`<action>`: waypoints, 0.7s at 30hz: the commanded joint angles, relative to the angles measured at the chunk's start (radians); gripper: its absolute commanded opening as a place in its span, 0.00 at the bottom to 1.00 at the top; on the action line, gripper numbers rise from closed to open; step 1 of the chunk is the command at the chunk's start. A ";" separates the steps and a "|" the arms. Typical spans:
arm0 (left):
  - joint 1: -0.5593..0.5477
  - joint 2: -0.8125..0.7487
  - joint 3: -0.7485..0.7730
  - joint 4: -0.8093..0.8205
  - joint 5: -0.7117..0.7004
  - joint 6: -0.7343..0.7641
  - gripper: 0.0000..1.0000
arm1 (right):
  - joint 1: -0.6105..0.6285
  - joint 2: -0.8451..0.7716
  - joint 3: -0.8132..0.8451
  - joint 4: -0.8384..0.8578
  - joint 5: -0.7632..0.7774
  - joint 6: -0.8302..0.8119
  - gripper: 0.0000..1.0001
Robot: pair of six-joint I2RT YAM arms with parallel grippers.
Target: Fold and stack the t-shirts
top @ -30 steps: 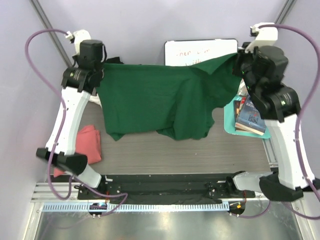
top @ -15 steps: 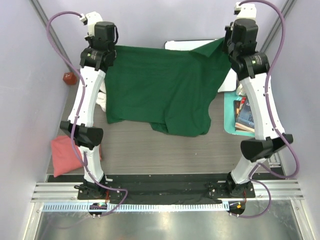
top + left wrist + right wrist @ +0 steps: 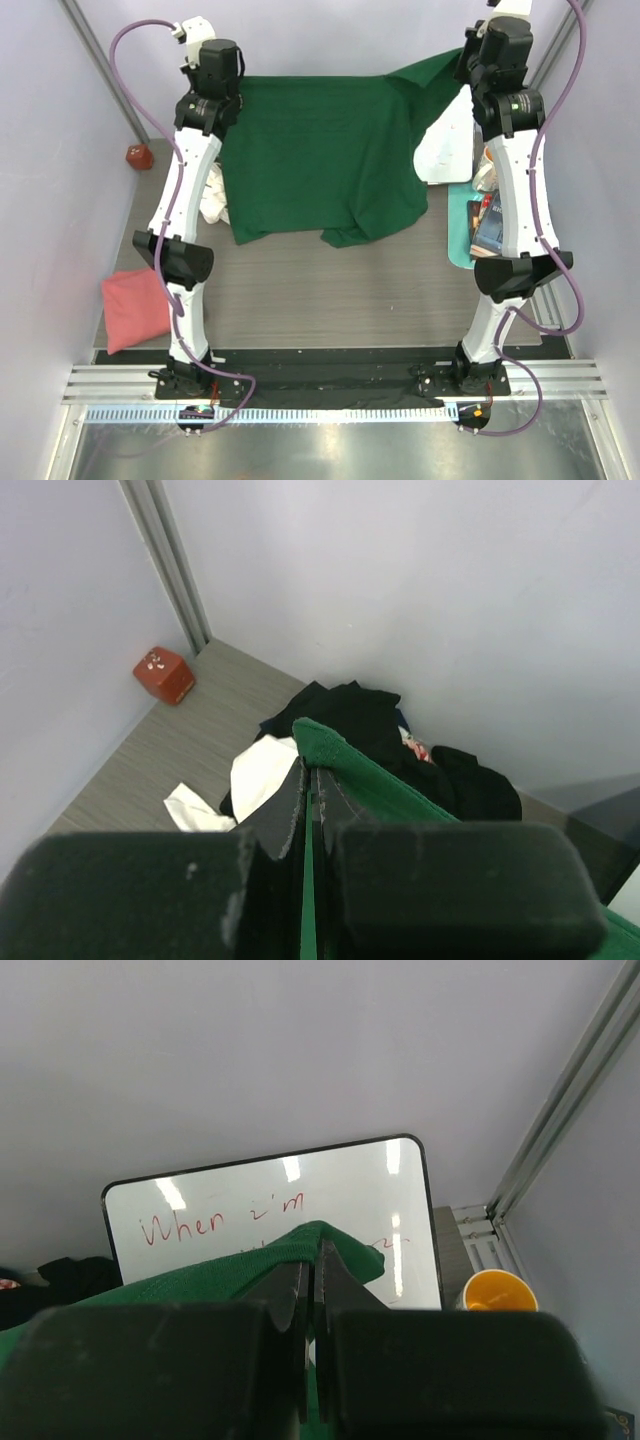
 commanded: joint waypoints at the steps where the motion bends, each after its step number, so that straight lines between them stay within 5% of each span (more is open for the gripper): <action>1: 0.017 -0.091 -0.035 0.088 -0.049 -0.002 0.00 | -0.014 -0.076 -0.053 0.129 -0.044 0.018 0.01; 11: 0.040 0.027 -0.181 -0.254 0.149 -0.258 0.00 | -0.071 -0.165 -0.478 0.158 -0.220 0.164 0.01; 16: 0.038 -0.108 -0.523 -0.201 0.213 -0.314 0.00 | -0.069 -0.304 -0.679 0.194 -0.188 0.188 0.01; 21: 0.037 -0.254 -0.658 -0.199 0.198 -0.296 0.00 | -0.071 -0.504 -0.816 0.183 -0.194 0.204 0.01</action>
